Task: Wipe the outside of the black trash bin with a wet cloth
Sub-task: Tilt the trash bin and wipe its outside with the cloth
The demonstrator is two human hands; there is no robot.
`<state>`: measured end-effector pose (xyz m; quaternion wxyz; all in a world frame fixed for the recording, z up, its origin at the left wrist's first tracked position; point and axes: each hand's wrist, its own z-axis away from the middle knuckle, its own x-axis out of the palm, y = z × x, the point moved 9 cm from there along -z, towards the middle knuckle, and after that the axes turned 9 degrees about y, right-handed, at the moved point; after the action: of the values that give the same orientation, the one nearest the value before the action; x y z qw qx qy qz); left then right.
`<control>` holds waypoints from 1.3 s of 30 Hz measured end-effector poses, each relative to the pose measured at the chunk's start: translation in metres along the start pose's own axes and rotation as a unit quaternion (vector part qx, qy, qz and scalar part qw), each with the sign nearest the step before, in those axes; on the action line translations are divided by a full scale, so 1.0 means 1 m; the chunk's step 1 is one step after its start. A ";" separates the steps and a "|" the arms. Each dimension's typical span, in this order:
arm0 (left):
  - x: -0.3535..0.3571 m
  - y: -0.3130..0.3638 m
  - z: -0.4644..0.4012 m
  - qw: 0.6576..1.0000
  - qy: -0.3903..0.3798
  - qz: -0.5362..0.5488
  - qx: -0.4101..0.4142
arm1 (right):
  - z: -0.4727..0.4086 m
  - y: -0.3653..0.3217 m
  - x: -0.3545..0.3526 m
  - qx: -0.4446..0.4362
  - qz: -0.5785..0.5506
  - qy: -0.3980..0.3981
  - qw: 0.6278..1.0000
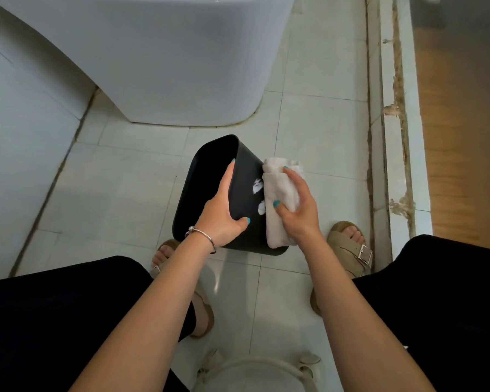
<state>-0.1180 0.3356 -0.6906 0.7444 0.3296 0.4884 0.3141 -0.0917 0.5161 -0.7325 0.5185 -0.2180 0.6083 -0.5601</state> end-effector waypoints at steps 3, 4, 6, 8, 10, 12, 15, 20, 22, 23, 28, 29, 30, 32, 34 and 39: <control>0.001 0.004 0.002 1.000 0.004 -0.004 0.004 | -0.010 0.012 -0.009 0.042 0.004 0.038 0.998; 0.003 0.006 0.002 1.000 0.003 -0.006 0.007 | -0.012 0.016 -0.012 0.063 0.008 0.050 0.997; 0.005 0.008 0.002 1.000 -0.001 -0.009 0.010 | -0.011 0.015 -0.012 0.069 0.013 0.045 0.996; 0.006 0.007 0.001 1.000 0.000 -0.007 0.009 | -0.006 0.006 -0.007 0.035 -0.004 0.022 0.999; 0.005 0.004 0.000 1.000 0.002 -0.006 0.008 | -0.001 -0.002 -0.005 0.006 -0.029 0.004 1.000; 0.004 0.004 0.000 1.000 0.002 -0.009 0.008 | -0.003 -0.001 -0.005 0.002 -0.029 0.002 1.000; 0.007 0.008 0.000 1.000 -0.006 -0.023 0.012 | -0.011 0.012 -0.015 0.052 -0.011 0.042 0.998; 0.006 0.004 -0.001 1.000 -0.006 -0.019 0.004 | 0.001 -0.008 -0.005 -0.001 -0.048 0.004 0.999; 0.005 0.004 0.001 1.000 -0.003 -0.017 0.006 | 0.004 -0.011 -0.004 -0.013 -0.056 0.001 0.998; 0.005 0.004 0.002 1.000 -0.003 -0.018 0.007 | 0.002 -0.009 -0.006 -0.005 -0.057 0.012 0.998; 0.011 0.013 0.002 0.998 -0.009 -0.051 0.022 | -0.006 0.011 -0.021 0.067 -0.056 0.073 0.994; 0.012 0.013 0.001 0.998 -0.012 -0.051 0.021 | -0.005 0.007 -0.019 0.055 -0.058 0.060 0.995; 0.012 0.013 0.001 0.999 -0.013 -0.049 0.019 | -0.002 0.002 -0.016 0.038 -0.065 0.042 0.996; 0.009 0.010 0.000 0.999 -0.011 -0.042 0.016 | 0.002 -0.006 -0.010 0.015 -0.087 0.009 0.996; 0.006 0.007 0.001 0.999 -0.006 -0.036 0.010 | 0.002 -0.006 -0.008 0.010 -0.090 0.001 0.996; 0.007 0.007 0.002 0.999 -0.003 -0.035 0.007 | -0.004 0.002 -0.011 0.052 -0.078 0.043 0.995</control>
<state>-0.1151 0.3448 -0.6876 0.7540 0.3183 0.4994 0.2841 -0.0906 0.5273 -0.7304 0.4570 -0.2133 0.5808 -0.6390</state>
